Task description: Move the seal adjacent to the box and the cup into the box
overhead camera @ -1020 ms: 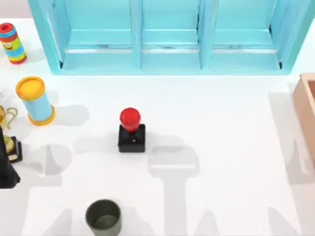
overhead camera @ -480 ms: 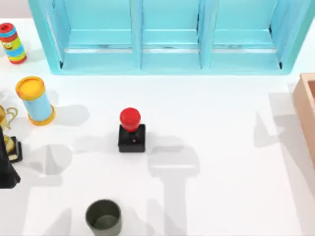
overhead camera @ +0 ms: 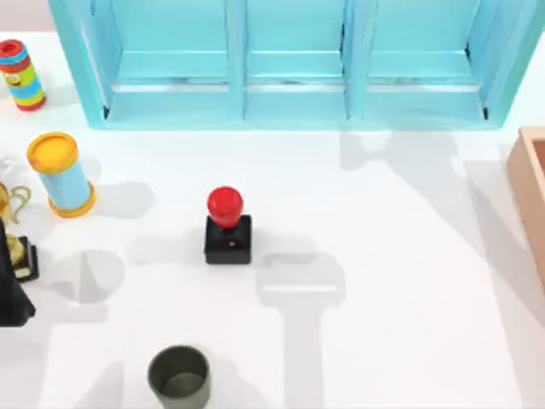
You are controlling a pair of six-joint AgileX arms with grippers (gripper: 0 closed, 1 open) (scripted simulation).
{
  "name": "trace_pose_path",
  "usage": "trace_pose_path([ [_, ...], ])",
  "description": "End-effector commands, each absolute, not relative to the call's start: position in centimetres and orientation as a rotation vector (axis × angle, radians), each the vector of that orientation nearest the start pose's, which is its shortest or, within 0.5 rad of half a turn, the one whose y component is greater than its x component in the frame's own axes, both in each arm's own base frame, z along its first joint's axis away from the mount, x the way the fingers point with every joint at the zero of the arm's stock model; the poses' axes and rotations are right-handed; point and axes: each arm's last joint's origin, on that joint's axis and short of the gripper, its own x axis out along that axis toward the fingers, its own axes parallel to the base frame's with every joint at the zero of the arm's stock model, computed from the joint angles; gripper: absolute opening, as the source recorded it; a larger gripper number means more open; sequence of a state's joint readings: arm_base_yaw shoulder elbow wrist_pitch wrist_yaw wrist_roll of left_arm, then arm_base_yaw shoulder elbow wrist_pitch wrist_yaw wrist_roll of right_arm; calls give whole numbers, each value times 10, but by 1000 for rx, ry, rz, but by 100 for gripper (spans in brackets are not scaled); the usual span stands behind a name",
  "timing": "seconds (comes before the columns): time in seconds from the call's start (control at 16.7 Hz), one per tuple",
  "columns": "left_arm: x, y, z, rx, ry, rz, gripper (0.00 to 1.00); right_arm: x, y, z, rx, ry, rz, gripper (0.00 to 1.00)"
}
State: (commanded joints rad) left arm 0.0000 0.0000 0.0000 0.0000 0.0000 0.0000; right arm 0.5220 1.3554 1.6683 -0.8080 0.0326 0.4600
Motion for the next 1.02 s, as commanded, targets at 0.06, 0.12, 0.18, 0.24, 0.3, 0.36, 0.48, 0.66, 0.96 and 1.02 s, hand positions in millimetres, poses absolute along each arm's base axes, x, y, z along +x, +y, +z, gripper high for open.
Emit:
trace_pose_path([
  [0.06,106,-1,160,0,0,0,100,247,157,448,305,627,370,100],
  [0.12,106,-1,160,0,0,0,100,260,176,449,312,677,369,100],
  [0.18,106,-1,160,0,0,0,100,272,197,447,315,729,364,100],
  [0.24,106,-1,160,0,0,0,100,284,218,441,313,785,353,100],
  [0.3,106,-1,160,0,0,0,100,295,239,431,307,842,338,100],
  [0.36,106,-1,160,0,0,0,100,305,259,417,295,901,317,100],
  [0.48,106,-1,160,0,0,0,100,320,298,382,257,1018,263,100],
  [0.66,106,-1,160,0,0,0,100,331,344,319,172,1179,162,100],
  [0.96,106,-1,160,0,0,0,100,329,380,238,33,1346,17,100],
  [1.02,106,-1,160,0,0,0,100,328,383,230,18,1361,2,100],
])
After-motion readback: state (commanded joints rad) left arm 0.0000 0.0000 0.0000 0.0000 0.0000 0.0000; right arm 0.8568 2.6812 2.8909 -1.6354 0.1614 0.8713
